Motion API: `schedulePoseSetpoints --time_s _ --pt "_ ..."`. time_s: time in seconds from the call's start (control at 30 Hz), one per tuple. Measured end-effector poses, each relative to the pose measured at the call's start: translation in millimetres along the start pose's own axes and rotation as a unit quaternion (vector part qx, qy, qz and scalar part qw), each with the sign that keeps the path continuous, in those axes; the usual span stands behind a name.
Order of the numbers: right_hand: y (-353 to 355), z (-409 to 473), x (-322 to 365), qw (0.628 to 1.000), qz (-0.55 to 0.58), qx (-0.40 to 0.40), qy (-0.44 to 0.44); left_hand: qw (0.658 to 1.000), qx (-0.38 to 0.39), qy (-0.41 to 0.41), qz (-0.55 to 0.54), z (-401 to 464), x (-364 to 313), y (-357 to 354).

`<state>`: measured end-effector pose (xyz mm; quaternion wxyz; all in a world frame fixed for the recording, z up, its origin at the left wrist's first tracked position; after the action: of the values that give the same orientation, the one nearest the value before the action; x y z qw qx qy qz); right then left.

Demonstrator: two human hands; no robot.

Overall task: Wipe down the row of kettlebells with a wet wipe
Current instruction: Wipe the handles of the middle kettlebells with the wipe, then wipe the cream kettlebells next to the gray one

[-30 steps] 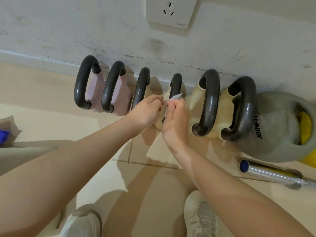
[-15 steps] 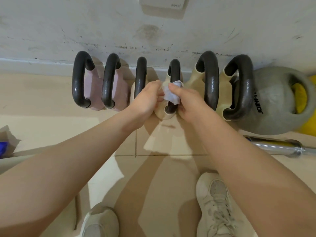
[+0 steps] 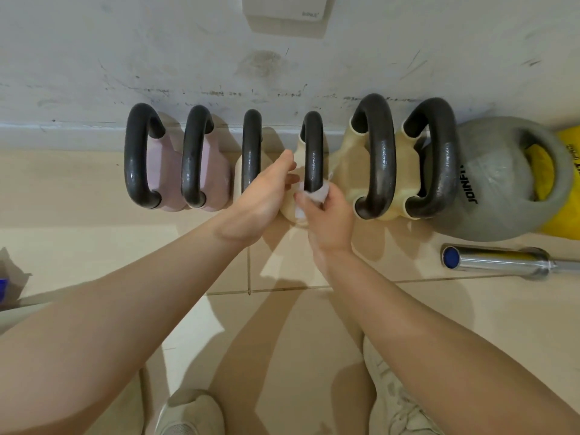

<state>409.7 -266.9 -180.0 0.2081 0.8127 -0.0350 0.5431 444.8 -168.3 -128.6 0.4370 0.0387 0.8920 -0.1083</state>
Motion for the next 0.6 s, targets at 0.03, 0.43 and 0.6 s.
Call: schedulePoseSetpoints --time_s 0.03,0.43,0.6 --pt "-0.9 1.2 3.1 1.0 0.015 -0.01 0.003 1.0 -0.002 0.004 -0.008 0.4 -0.6 0.3" --pt "16.4 24.7 -4.2 0.62 -0.596 0.026 0.51 0.998 0.046 -0.021 -0.032 2.0 9.8 2.5" --pt "21.9 24.2 -33.0 0.471 -0.721 0.208 0.463 0.999 0.028 -0.039 -0.003 0.8 18.3 -0.1"
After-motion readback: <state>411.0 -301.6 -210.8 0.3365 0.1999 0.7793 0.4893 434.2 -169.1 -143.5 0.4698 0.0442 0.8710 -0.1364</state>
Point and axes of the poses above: each hand's wrist, its own z-axis towards the middle knuckle, its own y-axis out of the back of the hand, x = y × z, the point moved 1 cm from there along z, towards the middle knuckle, and after that the axes turned 9 degrees about -z, right-handed, at the moved point
